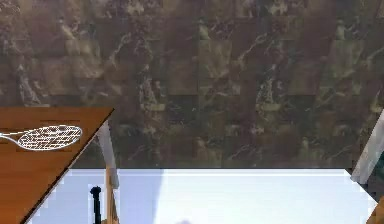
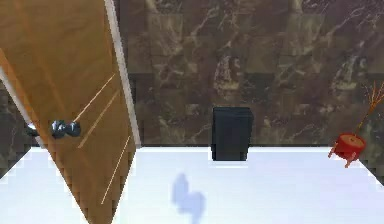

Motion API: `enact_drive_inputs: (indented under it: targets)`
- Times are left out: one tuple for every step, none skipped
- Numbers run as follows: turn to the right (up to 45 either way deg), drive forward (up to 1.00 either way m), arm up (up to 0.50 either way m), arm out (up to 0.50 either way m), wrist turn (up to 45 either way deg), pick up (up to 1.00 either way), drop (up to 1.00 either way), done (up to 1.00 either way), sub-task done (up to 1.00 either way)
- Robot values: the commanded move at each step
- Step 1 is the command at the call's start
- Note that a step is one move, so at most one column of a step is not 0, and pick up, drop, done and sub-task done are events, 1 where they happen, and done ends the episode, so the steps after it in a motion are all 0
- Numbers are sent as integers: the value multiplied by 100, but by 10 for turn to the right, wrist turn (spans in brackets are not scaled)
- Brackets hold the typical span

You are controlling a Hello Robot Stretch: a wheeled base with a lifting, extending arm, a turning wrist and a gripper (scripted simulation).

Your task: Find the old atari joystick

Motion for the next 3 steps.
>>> enact_drive_inputs:
  targets:
    - [450, 0, 0, 0, 0, 0, 0, 0, 0]
    - [90, 0, 0, 0, 0, 0, 0, 0, 0]
    - [0, 15, 0, 0, 0, 0, 0, 0, 0]
